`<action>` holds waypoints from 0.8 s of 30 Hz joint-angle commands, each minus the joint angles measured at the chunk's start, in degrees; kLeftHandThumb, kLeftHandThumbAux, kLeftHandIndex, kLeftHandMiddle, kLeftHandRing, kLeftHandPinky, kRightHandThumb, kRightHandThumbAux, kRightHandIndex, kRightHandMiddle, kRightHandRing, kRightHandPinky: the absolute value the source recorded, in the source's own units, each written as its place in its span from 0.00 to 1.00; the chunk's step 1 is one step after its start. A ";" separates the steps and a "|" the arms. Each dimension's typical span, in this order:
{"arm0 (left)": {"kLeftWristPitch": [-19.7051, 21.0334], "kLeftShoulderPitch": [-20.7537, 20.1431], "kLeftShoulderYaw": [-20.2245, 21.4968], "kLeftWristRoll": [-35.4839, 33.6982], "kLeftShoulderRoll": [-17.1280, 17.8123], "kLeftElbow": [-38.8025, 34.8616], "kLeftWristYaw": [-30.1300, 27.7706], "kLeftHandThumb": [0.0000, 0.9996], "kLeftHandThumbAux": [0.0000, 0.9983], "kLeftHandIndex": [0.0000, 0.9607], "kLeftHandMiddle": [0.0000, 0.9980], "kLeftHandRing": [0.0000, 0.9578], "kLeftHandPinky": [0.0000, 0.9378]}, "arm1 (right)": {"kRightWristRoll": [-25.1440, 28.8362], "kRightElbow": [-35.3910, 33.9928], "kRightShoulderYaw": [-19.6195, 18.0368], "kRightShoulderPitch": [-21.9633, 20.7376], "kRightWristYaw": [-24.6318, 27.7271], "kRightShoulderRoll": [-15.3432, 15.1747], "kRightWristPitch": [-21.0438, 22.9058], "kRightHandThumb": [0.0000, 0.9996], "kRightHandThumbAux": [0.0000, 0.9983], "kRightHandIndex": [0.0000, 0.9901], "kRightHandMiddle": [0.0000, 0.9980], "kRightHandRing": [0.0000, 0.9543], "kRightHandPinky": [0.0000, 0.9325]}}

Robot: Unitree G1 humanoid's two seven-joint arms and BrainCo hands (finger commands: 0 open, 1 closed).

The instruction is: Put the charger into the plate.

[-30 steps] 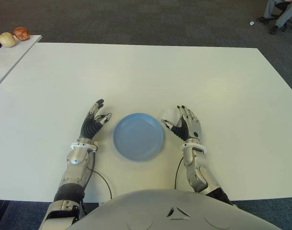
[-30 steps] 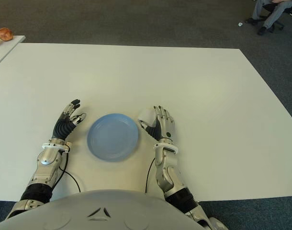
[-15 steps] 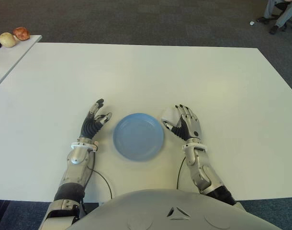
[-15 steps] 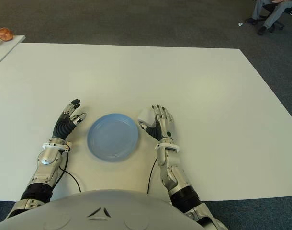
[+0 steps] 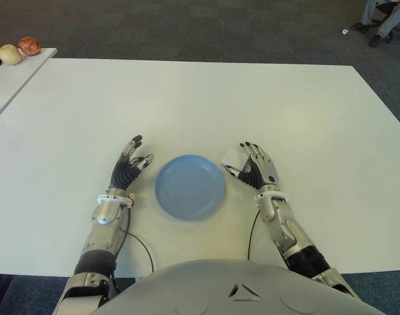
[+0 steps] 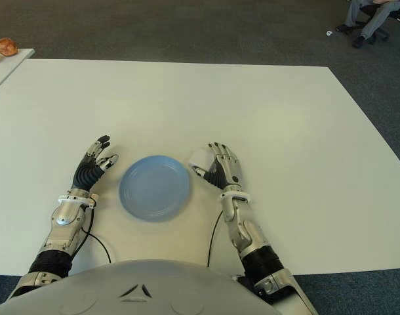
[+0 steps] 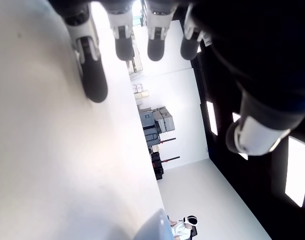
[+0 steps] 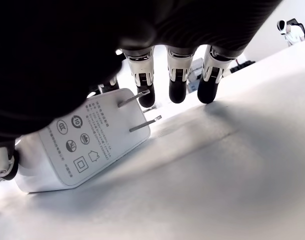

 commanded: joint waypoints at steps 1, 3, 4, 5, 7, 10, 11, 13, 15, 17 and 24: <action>3.22 3.42 -1.17 0.47 -1.74 3.82 -0.19 0.00 0.59 0.09 0.09 0.08 0.09 | 0.36 2.21 0.16 0.09 0.94 -1.00 -0.63 0.33 0.37 0.00 0.02 0.04 0.12; 3.13 3.52 -1.13 0.40 -1.73 3.74 -0.23 0.00 0.59 0.09 0.09 0.08 0.09 | 0.44 2.46 0.14 0.10 1.01 -1.18 -0.96 0.33 0.37 0.00 0.03 0.05 0.13; 3.04 3.59 -1.12 0.40 -1.72 3.68 -0.23 0.00 0.59 0.09 0.09 0.08 0.09 | 0.54 2.56 0.10 0.13 1.08 -1.26 -1.14 0.33 0.37 0.00 0.03 0.05 0.14; 2.98 3.64 -1.11 0.40 -1.72 3.64 -0.22 0.00 0.59 0.08 0.09 0.08 0.09 | 0.61 2.63 0.07 0.16 1.13 -1.32 -1.28 0.33 0.37 0.00 0.03 0.06 0.15; 2.84 3.68 -1.11 0.43 -1.71 3.65 -0.20 0.00 0.59 0.08 0.08 0.08 0.09 | 0.73 2.81 0.00 0.15 1.15 -1.39 -1.51 0.33 0.37 0.00 0.04 0.06 0.16; 2.78 3.71 -1.18 0.52 -1.62 3.63 -0.29 0.00 0.59 0.08 0.08 0.08 0.09 | 1.13 3.38 -0.26 0.06 1.14 -1.51 -2.08 0.34 0.38 0.00 0.04 0.08 0.20; 2.80 3.72 -1.20 0.51 -1.59 3.60 -0.34 0.00 0.59 0.08 0.08 0.08 0.08 | 1.22 3.56 -0.34 0.01 1.11 -1.53 -2.25 0.34 0.38 0.00 0.05 0.09 0.22; 2.87 3.76 -1.21 0.47 -1.57 3.52 -0.44 0.00 0.59 0.08 0.08 0.08 0.08 | 1.39 3.95 -0.49 -0.13 0.98 -1.55 -2.57 0.35 0.38 0.00 0.05 0.11 0.23; 2.97 3.78 -1.20 0.43 -1.56 3.48 -0.46 0.00 0.59 0.08 0.08 0.08 0.08 | 1.48 4.21 -0.58 -0.24 0.82 -1.54 -2.80 0.36 0.38 0.00 0.06 0.12 0.24; 3.30 3.90 -1.18 0.46 -1.54 3.15 -0.38 0.00 0.59 0.08 0.08 0.08 0.09 | 1.57 4.23 -0.69 -0.29 0.84 -1.55 -2.95 0.36 0.38 0.00 0.06 0.12 0.25; 3.50 4.18 -1.14 0.55 -1.62 2.59 -0.07 0.00 0.59 0.08 0.08 0.08 0.09 | 1.84 4.71 -1.04 -0.56 0.75 -1.48 -3.48 0.38 0.38 0.00 0.07 0.13 0.24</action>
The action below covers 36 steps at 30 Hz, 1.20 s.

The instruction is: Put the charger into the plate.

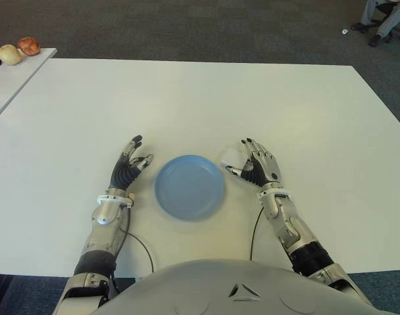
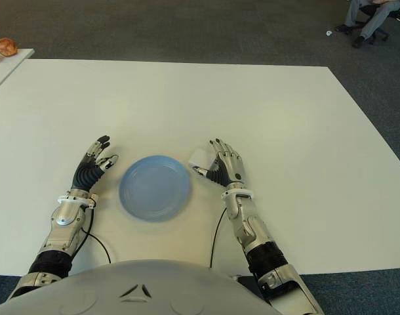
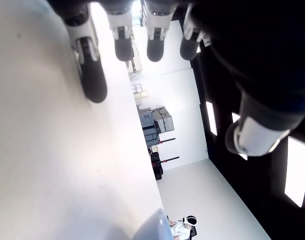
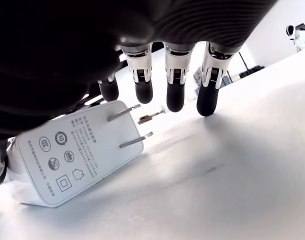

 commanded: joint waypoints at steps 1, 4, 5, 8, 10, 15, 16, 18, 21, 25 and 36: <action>3.76 4.07 -1.22 0.61 -1.61 2.55 -0.09 0.00 0.59 0.08 0.08 0.08 0.09 | 1.07 2.00 0.23 0.99 1.25 -0.03 0.10 0.37 0.37 0.00 0.07 0.13 0.24; 3.83 4.17 -1.25 0.60 -1.60 2.35 -0.17 0.00 0.58 0.08 0.08 0.08 0.09 | 1.12 2.15 0.18 0.93 1.32 -0.06 -0.03 0.37 0.37 0.00 0.07 0.13 0.23; 3.83 4.21 -1.26 0.57 -1.62 2.29 -0.19 0.00 0.58 0.08 0.08 0.08 0.09 | 1.14 2.21 0.17 0.90 1.34 -0.08 -0.08 0.37 0.37 0.00 0.07 0.12 0.23; 3.90 4.29 -1.24 0.46 -1.66 2.17 -0.28 0.00 0.58 0.08 0.08 0.07 0.09 | 1.10 2.33 0.21 0.87 1.50 -0.22 -0.16 0.36 0.37 0.00 0.07 0.12 0.23; 4.04 4.33 -1.23 0.40 -1.66 2.08 -0.35 0.00 0.58 0.08 0.08 0.07 0.08 | 1.04 2.37 0.24 0.85 1.49 -0.28 -0.20 0.36 0.37 0.00 0.07 0.12 0.23; 4.31 4.34 -1.17 0.16 -1.69 2.02 -0.54 0.00 0.58 0.08 0.07 0.07 0.08 | 0.88 2.45 0.31 0.82 1.40 -0.41 -0.31 0.35 0.37 0.00 0.07 0.13 0.24; 4.29 4.34 -1.17 0.12 -1.69 2.02 -0.56 0.00 0.58 0.08 0.07 0.07 0.08 | 0.85 2.47 0.32 0.81 1.37 -0.44 -0.35 0.35 0.37 0.00 0.07 0.13 0.24; 3.93 4.34 -1.15 0.05 -1.71 2.13 -0.59 0.00 0.59 0.08 0.07 0.07 0.09 | 0.69 2.62 0.38 0.75 0.92 -0.56 -0.71 0.35 0.37 0.00 0.08 0.14 0.26; 3.81 4.33 -1.21 0.04 -1.78 1.98 -0.53 0.00 0.59 0.08 0.07 0.07 0.08 | 0.52 2.73 0.36 0.62 0.37 -0.79 -1.12 0.36 0.37 0.01 0.09 0.15 0.29; 3.47 4.35 -1.22 0.01 -1.78 2.02 -0.59 0.00 0.59 0.08 0.07 0.07 0.09 | -0.25 3.08 0.64 0.42 -0.63 -0.98 -1.11 0.36 0.36 0.02 0.12 0.17 0.32; 3.77 4.32 -1.37 0.11 -1.91 1.88 -0.60 0.00 0.60 0.09 0.07 0.07 0.07 | -1.75 1.47 0.85 0.36 0.60 -0.74 1.63 0.46 0.44 0.18 0.29 0.34 0.42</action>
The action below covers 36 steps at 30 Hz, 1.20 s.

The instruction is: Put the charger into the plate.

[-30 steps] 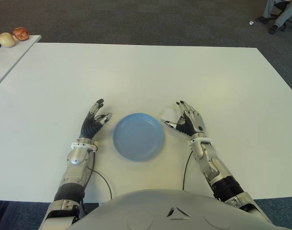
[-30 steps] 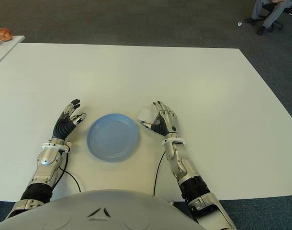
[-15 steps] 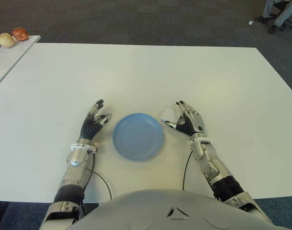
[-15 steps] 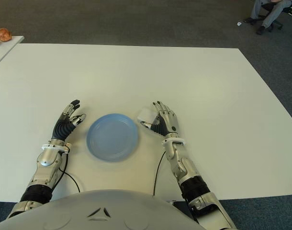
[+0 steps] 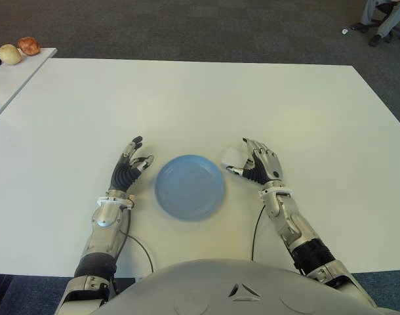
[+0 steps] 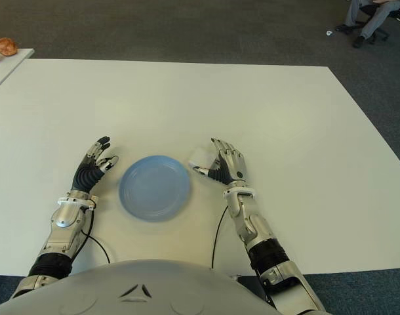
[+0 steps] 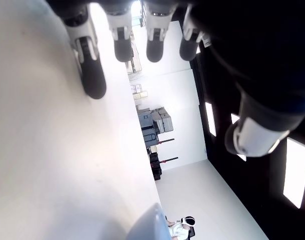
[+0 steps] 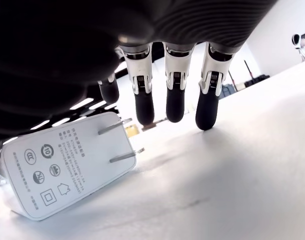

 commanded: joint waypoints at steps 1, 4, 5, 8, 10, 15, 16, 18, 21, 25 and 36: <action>3.61 3.23 -1.26 0.27 -1.64 3.28 -0.62 0.00 0.60 0.09 0.07 0.07 0.07 | -0.25 -0.29 0.91 1.69 3.55 0.02 2.68 0.47 0.44 0.19 0.30 0.34 0.42; 3.46 3.29 -1.27 0.16 -1.79 3.12 -0.62 0.00 0.60 0.09 0.08 0.07 0.08 | -0.16 -1.19 0.90 1.87 5.17 -0.19 3.34 0.48 0.46 0.23 0.33 0.38 0.48; 3.45 3.31 -1.28 0.17 -1.81 3.06 -0.61 0.00 0.60 0.09 0.08 0.07 0.08 | -0.18 -1.37 0.86 1.92 5.40 -0.21 3.42 0.48 0.46 0.23 0.34 0.38 0.48; 2.42 3.28 -1.22 0.31 -1.94 3.32 -0.33 0.00 0.60 0.10 0.08 0.07 0.08 | -0.15 -3.03 0.92 2.31 7.22 -0.37 4.00 0.49 0.48 0.28 0.41 0.46 0.59; 2.15 3.34 -1.20 0.40 -1.95 3.27 -0.22 0.00 0.60 0.10 0.08 0.07 0.08 | -0.05 -3.60 0.90 2.45 8.13 -0.41 4.22 0.49 0.48 0.32 0.46 0.51 0.65; 1.74 3.56 -1.26 0.58 -1.98 2.86 -0.14 0.00 0.59 0.10 0.08 0.07 0.08 | -0.53 -5.55 0.87 2.65 11.48 -0.59 6.38 0.48 0.53 0.44 0.66 0.68 0.80; 1.70 3.58 -1.25 0.59 -1.98 2.84 -0.16 0.00 0.59 0.10 0.08 0.07 0.08 | -0.69 -5.70 0.90 2.66 11.72 -0.59 6.69 0.48 0.54 0.46 0.69 0.71 0.82; 1.67 3.62 -1.22 0.57 -2.01 2.76 -0.15 0.00 0.59 0.11 0.08 0.07 0.08 | -1.19 -6.08 0.98 2.67 11.96 -0.52 7.49 0.55 0.61 0.46 0.72 0.75 0.85; 1.73 3.77 -1.12 0.28 -2.18 2.46 -0.23 0.00 0.58 0.11 0.07 0.07 0.08 | -2.01 -6.81 1.11 2.72 11.87 -0.42 8.61 0.65 0.68 0.44 0.75 0.78 0.88; 1.75 3.95 -1.01 -0.01 -2.42 2.07 -0.24 0.00 0.58 0.10 0.07 0.07 0.07 | -3.14 -7.68 1.36 2.82 11.73 -0.34 9.89 0.69 0.70 0.44 0.79 0.82 0.89; 1.71 4.07 -0.80 -0.28 -2.60 1.72 -0.43 0.00 0.57 0.10 0.08 0.07 0.08 | -4.98 -9.26 2.01 3.02 11.66 -0.23 12.04 0.70 0.71 0.44 0.84 0.86 0.91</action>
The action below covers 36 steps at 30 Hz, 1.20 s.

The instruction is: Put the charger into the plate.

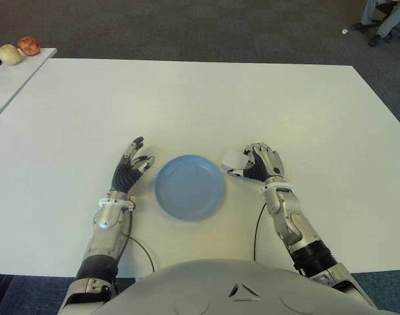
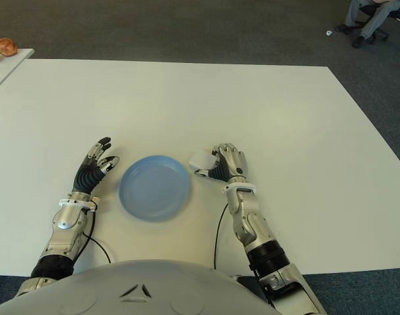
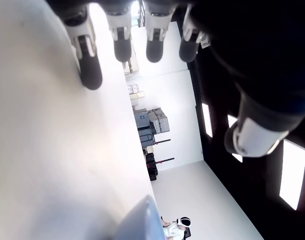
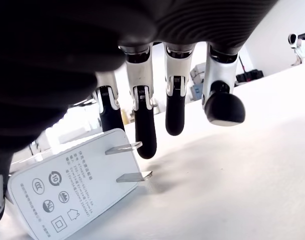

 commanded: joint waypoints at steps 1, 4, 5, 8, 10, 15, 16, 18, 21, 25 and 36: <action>2.69 3.27 -0.90 -0.06 -1.47 2.46 -0.48 0.00 0.57 0.10 0.08 0.07 0.08 | -1.06 0.55 0.93 1.65 1.21 -0.05 1.56 0.70 0.71 0.44 0.84 0.86 0.91; 3.06 3.32 -0.95 -0.06 -1.33 2.20 -0.61 0.00 0.57 0.10 0.08 0.07 0.08 | -1.54 0.09 1.09 1.78 0.99 -0.17 1.64 0.70 0.71 0.44 0.85 0.87 0.91; 3.14 3.33 -0.96 -0.07 -1.32 2.16 -0.62 0.00 0.57 0.10 0.08 0.07 0.09 | -1.61 0.01 1.13 1.80 0.94 -0.22 1.64 0.70 0.71 0.44 0.85 0.87 0.92; 3.42 3.67 -1.00 0.01 -1.39 1.48 -0.45 0.00 0.57 0.10 0.07 0.07 0.09 | -2.04 -0.49 1.28 1.96 0.87 -0.60 1.47 0.70 0.71 0.45 0.85 0.87 0.91; 3.51 3.93 -1.03 0.13 -1.44 1.01 -0.29 0.00 0.57 0.10 0.08 0.07 0.08 | -2.34 -0.76 1.38 2.04 0.89 -0.85 1.35 0.70 0.71 0.45 0.85 0.87 0.91; 3.90 4.39 -1.09 0.24 -1.40 0.18 -0.29 0.00 0.57 0.10 0.07 0.07 0.08 | -2.99 -1.65 1.60 2.34 1.20 -1.26 1.57 0.70 0.71 0.45 0.86 0.88 0.91; 4.01 4.46 -1.10 0.22 -1.41 0.04 -0.31 0.00 0.57 0.10 0.07 0.07 0.09 | -3.25 -1.85 1.68 2.40 1.27 -1.37 1.66 0.70 0.71 0.45 0.86 0.88 0.91; 4.19 4.52 -1.10 0.21 -1.42 -0.13 -0.34 0.00 0.57 0.10 0.07 0.06 0.09 | -3.51 -2.02 1.74 2.46 1.36 -1.44 1.75 0.70 0.71 0.45 0.86 0.88 0.91; 3.86 4.49 -0.97 0.18 -1.34 0.02 -0.36 0.00 0.57 0.10 0.07 0.07 0.09 | -5.06 -2.04 2.32 2.37 1.38 -1.63 2.25 0.70 0.71 0.45 0.86 0.88 0.91; 3.24 4.51 -0.97 0.43 -1.29 0.12 -0.19 0.00 0.57 0.11 0.08 0.07 0.09 | -6.50 -2.35 2.62 2.46 1.38 -1.81 2.72 0.71 0.71 0.45 0.86 0.88 0.91; 3.08 4.80 -0.97 0.62 -1.42 -0.44 -0.10 0.00 0.57 0.12 0.09 0.08 0.08 | -8.49 -4.14 1.83 2.70 -0.79 -1.19 3.52 0.71 0.71 0.44 0.91 0.91 0.95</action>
